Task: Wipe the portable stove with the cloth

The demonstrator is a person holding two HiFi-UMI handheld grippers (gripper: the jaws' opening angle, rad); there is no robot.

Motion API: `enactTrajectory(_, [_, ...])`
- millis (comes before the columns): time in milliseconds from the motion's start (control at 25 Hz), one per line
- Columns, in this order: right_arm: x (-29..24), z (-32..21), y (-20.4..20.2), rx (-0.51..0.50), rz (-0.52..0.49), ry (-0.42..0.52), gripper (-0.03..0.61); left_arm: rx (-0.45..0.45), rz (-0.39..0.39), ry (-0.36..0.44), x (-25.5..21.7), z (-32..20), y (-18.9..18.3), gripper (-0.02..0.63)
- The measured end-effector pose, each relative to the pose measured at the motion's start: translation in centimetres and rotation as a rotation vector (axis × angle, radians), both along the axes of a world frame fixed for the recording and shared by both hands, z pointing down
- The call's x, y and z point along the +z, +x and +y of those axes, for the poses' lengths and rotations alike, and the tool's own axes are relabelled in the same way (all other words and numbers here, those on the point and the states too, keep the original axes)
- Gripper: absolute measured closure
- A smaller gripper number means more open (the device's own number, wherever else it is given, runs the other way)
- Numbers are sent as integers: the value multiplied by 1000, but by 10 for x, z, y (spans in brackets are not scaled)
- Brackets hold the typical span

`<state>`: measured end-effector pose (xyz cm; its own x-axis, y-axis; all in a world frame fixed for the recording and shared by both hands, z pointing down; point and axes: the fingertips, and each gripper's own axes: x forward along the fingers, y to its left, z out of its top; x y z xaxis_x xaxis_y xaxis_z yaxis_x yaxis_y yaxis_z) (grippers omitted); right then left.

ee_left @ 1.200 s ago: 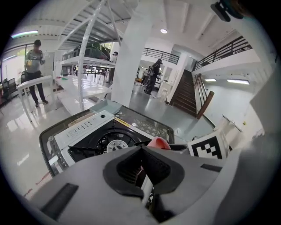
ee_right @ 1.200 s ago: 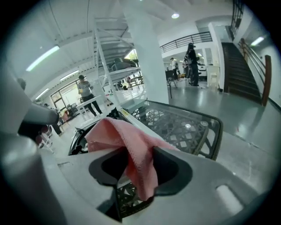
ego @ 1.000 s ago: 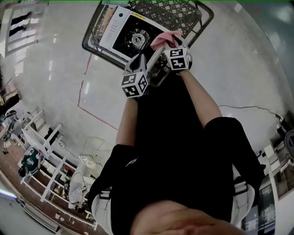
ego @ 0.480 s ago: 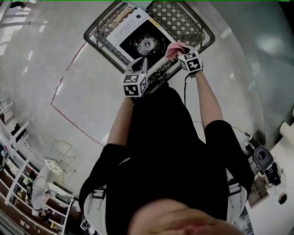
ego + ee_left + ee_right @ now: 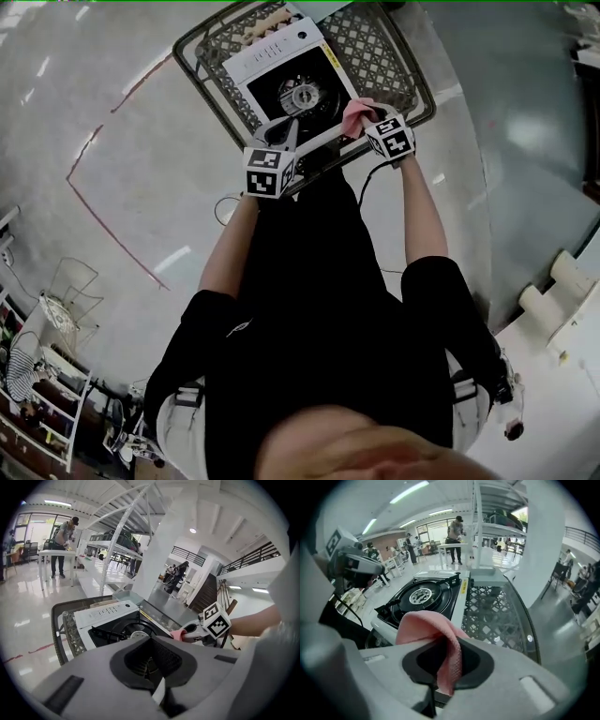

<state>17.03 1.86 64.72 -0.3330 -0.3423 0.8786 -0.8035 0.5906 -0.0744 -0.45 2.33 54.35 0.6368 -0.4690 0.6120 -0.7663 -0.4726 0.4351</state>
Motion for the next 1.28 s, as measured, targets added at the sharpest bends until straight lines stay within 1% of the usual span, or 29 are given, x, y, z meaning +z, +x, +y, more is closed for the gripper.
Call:
enactTrajectory(80, [1, -9, -1, -58, -12, 19, 530, -48, -21, -5, 7, -6, -3, 614])
enactTrajectory(120, [1, -11, -1, -69, -24, 31, 515, -68, -30, -11, 9, -7, -4, 614])
enactTrajectory(240, [3, -17, -5, -53, -94, 48, 517, -102, -70, -32, 18, -6, -2, 614])
enactTrajectory(360, [3, -27, -8, -65, -156, 29, 515, -143, -94, -55, 21, -7, 5, 614])
enactTrajectory(480, [3, -39, -12, -97, -192, 11, 511, -183, -107, -83, 26, -12, 14, 614])
enactTrajectory(680, [-2, -44, -19, -165, -207, -29, 500, -207, -118, -95, 26, -21, 37, 614])
enactTrajectory(1000, [0, -74, -27, -163, -281, -11, 495, -270, -134, -97, 28, -44, 48, 614])
enactTrajectory(1120, [1, -85, -30, -193, -271, 10, 494, -298, -137, -87, 27, -48, 49, 614])
enactTrajectory(1280, [-3, -91, -38, -208, -238, 53, 494, -339, -127, -90, 28, -48, 45, 614])
